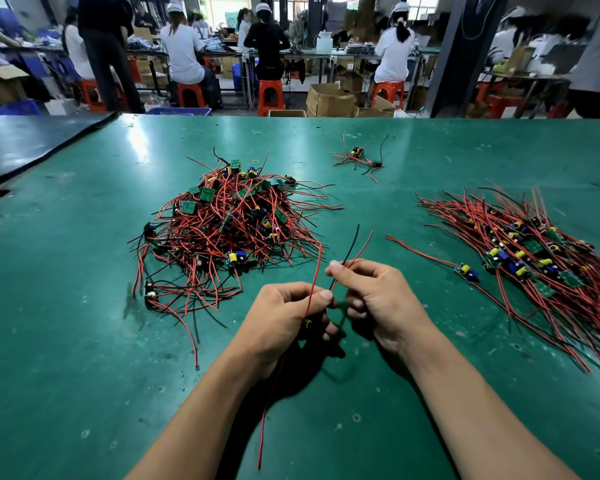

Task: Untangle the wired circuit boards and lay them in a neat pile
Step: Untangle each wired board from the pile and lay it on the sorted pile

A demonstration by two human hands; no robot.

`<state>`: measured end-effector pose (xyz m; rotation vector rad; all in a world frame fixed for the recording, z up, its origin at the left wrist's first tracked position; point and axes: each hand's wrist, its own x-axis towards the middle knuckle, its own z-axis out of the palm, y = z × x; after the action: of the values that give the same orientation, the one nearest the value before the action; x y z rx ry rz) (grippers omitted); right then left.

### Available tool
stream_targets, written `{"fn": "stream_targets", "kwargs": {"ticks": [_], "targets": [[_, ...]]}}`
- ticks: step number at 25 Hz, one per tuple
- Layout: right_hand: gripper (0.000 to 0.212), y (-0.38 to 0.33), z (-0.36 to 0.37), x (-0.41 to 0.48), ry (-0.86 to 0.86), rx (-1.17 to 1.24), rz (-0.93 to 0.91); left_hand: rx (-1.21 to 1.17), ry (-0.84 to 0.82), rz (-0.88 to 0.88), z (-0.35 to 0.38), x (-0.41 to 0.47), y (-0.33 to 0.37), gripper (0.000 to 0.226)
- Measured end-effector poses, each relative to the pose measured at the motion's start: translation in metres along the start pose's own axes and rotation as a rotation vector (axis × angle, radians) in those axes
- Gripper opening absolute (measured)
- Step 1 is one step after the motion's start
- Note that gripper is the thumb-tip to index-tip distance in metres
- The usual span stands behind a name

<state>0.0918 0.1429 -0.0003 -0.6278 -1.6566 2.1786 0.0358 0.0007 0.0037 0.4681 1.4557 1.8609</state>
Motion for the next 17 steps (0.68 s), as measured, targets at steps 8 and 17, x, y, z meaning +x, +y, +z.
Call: {"fn": "stream_targets", "kwargs": {"ticks": [8,17], "targets": [[0.019,-0.009,-0.007,0.008,0.252,0.232,-0.085,0.133,-0.029,0.057,-0.002,0.001,-0.005,0.015],[0.041,-0.022,-0.02,0.007,0.104,0.805,0.256,0.303,-0.069,0.112,-0.001,-0.003,-0.004,0.014]]}}
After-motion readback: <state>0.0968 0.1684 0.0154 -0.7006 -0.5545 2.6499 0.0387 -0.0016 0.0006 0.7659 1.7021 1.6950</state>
